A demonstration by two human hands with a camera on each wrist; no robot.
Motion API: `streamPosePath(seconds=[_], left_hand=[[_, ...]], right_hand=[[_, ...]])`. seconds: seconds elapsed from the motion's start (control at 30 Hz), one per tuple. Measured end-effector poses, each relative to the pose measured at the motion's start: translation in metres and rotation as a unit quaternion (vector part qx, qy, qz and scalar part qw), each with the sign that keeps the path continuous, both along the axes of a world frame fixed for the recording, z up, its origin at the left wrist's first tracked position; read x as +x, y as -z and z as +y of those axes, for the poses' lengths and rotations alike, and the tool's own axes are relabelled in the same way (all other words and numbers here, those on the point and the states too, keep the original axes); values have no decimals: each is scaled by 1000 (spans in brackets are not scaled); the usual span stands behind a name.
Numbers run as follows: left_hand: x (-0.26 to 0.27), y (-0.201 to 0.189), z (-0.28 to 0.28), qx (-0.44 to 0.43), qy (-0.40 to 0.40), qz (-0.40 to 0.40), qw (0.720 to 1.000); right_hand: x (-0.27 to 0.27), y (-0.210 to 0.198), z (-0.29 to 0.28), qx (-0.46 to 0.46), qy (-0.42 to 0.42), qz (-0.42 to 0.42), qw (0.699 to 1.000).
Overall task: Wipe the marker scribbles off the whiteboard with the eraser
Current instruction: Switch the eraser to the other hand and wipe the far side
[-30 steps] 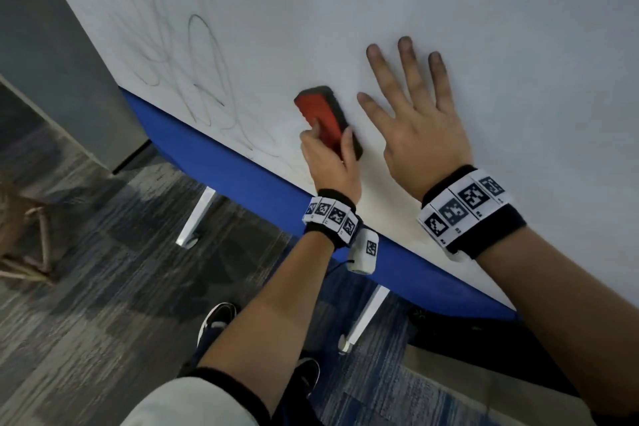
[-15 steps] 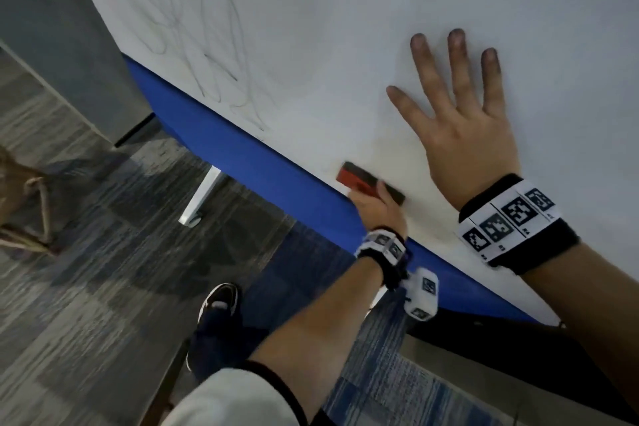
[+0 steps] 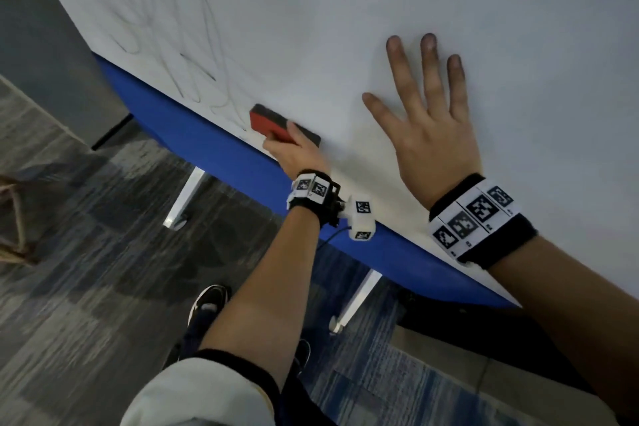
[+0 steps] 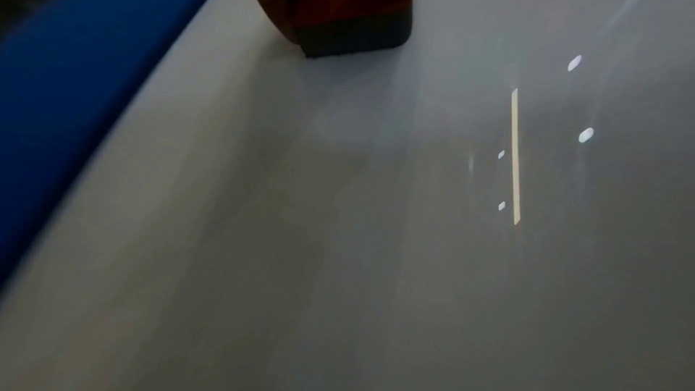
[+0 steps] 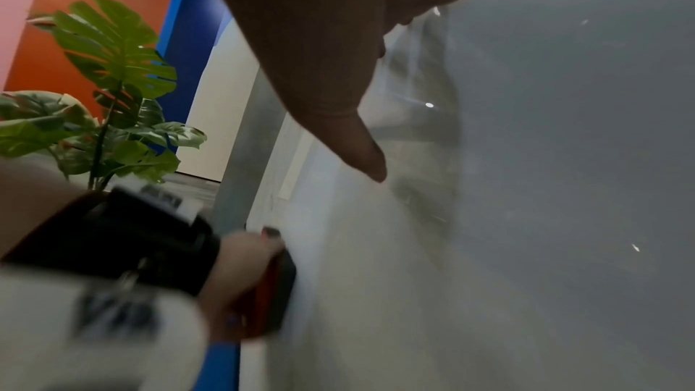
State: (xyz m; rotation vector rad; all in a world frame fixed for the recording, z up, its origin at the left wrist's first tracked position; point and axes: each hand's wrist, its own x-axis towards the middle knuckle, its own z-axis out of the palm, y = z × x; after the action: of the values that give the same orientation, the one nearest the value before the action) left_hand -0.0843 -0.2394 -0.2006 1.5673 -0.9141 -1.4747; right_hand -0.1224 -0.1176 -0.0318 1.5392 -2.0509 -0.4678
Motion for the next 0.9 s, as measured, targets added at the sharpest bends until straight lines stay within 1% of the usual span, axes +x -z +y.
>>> streamPosePath(seconds=[0.03,0.07,0.13,0.17,0.2,0.23,0.3,0.37,0.4,0.5,0.57,0.63,0.67,0.7,0.73,0.8,0.83,0.87,0.9], left_hand=[[-1,6,20,16,24,-7,1000],[-2,16,42,50,60,-5,997],[-2,33,85,114,151,7,982],[0,38,98,136,194,9,971],[3,38,104,153,218,11,964],[5,31,101,167,222,16,961],[7,9,75,187,183,25,965],[15,-21,30,187,124,42,974],[21,-34,3,169,91,54,980],[40,-62,-82,69,8,53,996],[44,-63,-121,19,-30,39,999],[42,-47,-127,32,-31,19,999],[40,-31,-118,57,-16,-3,998],[41,-14,-104,95,17,-27,995],[41,6,-87,141,66,-44,987],[46,42,-61,233,183,-64,953],[48,54,-56,273,210,-73,936],[46,61,-58,308,201,-68,927],[46,61,-62,318,196,-63,926]], right_hand=[[2,2,-1,5,-2,-9,1000],[3,4,-3,18,-7,-15,1000],[5,8,-8,53,-17,-17,998],[6,10,-11,66,-23,-17,997],[7,11,-15,74,-28,-18,997],[9,10,-20,81,-32,-18,996],[12,5,-33,84,-34,-17,996],[15,-8,-51,54,-49,-21,997],[17,-16,-62,33,-56,-16,998],[18,-46,-97,-18,-76,7,997],[20,-62,-119,-43,-82,13,996],[25,-67,-136,-48,-85,17,995],[28,-66,-141,-46,-85,18,995],[30,-63,-144,-39,-82,16,996],[30,-60,-143,-31,-79,13,996],[25,-59,-138,-14,-82,14,996],[21,-60,-134,-7,-88,16,996],[16,-64,-133,2,-102,19,995],[13,-66,-131,11,-110,21,994]])
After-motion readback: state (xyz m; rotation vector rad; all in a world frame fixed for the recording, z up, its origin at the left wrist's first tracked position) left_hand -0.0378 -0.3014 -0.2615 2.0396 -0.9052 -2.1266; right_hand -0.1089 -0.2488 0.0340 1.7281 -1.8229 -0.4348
